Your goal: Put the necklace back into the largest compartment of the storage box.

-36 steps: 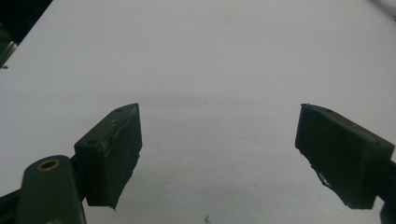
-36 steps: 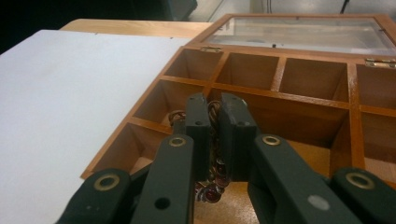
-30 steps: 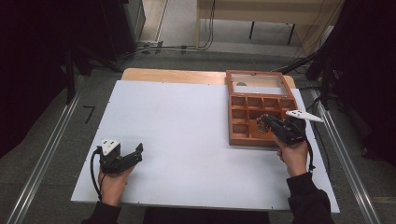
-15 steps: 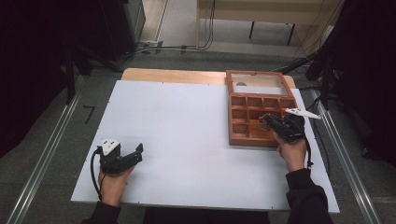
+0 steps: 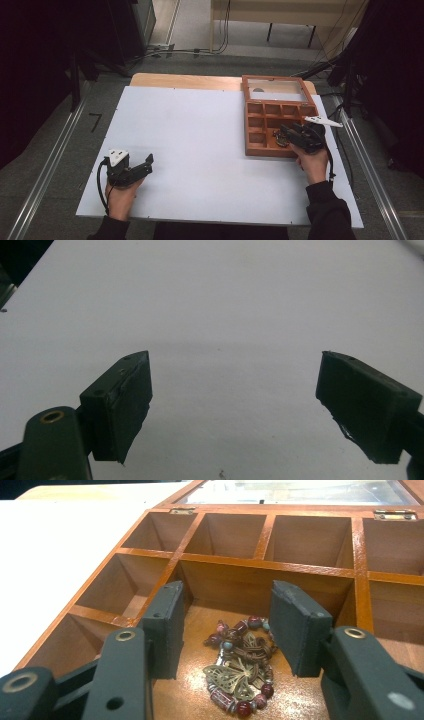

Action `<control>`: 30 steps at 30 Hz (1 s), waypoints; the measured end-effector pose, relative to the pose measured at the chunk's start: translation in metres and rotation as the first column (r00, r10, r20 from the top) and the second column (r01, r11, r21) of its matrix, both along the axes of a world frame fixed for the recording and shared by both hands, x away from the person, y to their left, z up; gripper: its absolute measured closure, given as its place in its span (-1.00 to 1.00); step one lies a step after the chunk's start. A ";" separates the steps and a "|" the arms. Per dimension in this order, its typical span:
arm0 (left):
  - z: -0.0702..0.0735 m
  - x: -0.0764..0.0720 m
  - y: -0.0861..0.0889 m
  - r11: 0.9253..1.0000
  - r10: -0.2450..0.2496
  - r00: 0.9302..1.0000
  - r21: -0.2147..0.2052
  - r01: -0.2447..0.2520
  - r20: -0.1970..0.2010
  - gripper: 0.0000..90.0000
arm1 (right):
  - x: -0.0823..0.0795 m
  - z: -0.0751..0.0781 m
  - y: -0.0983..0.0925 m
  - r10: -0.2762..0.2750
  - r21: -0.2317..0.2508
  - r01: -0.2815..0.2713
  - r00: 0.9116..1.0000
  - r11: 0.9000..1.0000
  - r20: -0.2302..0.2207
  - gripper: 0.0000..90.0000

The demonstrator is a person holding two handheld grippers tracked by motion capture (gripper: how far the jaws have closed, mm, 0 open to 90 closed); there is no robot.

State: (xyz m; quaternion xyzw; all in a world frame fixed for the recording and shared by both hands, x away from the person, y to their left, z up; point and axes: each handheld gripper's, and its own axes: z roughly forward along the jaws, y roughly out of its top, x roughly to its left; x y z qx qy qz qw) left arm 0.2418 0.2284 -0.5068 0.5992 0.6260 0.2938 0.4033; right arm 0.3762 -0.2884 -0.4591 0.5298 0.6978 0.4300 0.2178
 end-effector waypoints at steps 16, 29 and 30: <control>0.000 0.000 0.001 1.000 0.001 1.000 0.004 -0.001 -0.002 -0.66 | -0.005 0.003 0.003 0.017 0.003 -0.017 1.000 1.000 0.005 -0.51; -0.001 0.001 0.002 1.000 0.007 1.000 0.004 -0.007 -0.002 -0.66 | -0.009 0.004 0.005 0.013 -0.002 -0.013 1.000 1.000 0.008 -0.69; -0.001 0.000 0.002 1.000 0.007 1.000 0.005 -0.007 -0.003 -0.66 | -0.009 0.004 0.005 0.013 -0.003 -0.013 1.000 1.000 0.006 -0.69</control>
